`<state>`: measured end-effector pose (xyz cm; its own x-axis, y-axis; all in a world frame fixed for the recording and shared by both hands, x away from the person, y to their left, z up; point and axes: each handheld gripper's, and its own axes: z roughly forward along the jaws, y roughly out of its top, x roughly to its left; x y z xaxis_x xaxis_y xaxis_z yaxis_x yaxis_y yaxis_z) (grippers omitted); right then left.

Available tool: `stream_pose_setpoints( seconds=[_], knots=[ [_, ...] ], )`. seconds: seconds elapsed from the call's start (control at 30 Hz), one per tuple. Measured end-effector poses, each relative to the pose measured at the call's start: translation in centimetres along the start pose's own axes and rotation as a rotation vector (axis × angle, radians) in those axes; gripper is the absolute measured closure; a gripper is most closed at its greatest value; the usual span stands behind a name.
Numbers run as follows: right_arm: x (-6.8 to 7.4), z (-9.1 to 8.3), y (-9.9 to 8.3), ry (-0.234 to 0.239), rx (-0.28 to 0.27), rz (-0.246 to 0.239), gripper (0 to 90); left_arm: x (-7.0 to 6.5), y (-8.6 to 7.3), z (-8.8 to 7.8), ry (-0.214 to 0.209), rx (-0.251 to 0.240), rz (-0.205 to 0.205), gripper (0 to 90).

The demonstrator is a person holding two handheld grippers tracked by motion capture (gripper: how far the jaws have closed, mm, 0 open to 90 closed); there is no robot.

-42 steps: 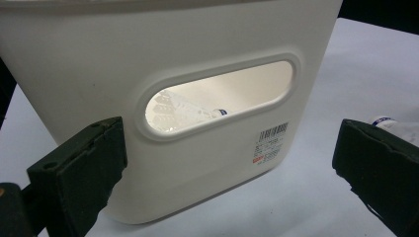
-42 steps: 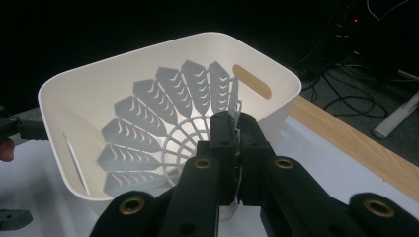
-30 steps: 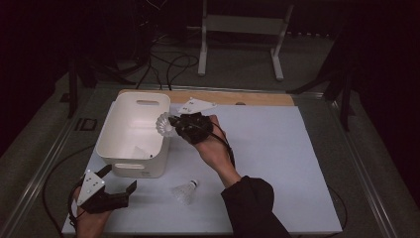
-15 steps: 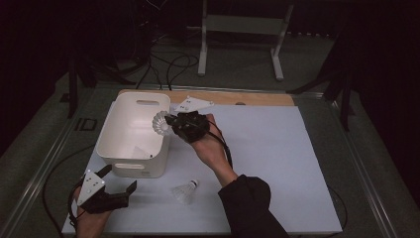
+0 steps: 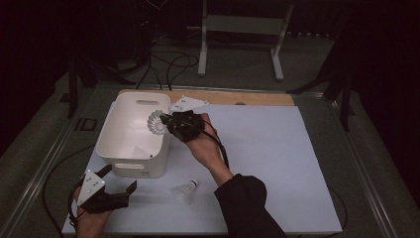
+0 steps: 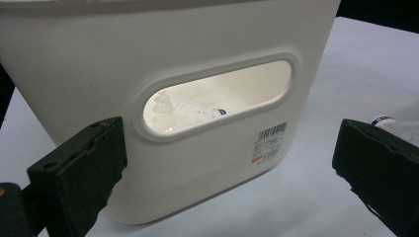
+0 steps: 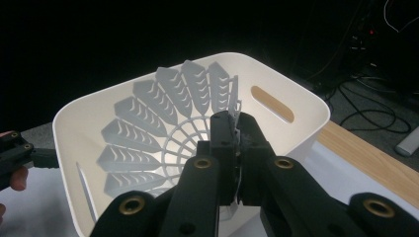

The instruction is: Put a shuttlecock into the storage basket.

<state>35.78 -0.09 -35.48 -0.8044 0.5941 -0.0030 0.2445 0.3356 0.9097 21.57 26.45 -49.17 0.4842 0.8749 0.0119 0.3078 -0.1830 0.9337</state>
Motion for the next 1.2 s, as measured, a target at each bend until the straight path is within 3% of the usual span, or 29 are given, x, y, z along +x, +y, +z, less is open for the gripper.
stream_pose_setpoints(
  seconds=[1.03, 1.07, 1.2],
  knots=[
    [1.0, 1.3, 0.5, 0.023, -0.004, -0.008, 87.1, 0.0, 0.0, -0.1, -0.001, 0.000, 0.003, 1.1],
    [1.0, 1.3, 0.5, 0.026, -0.005, -0.007, 83.7, 0.0, 0.0, -0.1, -0.001, 0.000, 0.004, 1.1],
    [0.7, 1.3, 0.5, 0.061, -0.017, 0.036, 50.8, 0.0, 0.0, -0.1, -0.001, 0.000, 0.002, 1.1]
  ],
)
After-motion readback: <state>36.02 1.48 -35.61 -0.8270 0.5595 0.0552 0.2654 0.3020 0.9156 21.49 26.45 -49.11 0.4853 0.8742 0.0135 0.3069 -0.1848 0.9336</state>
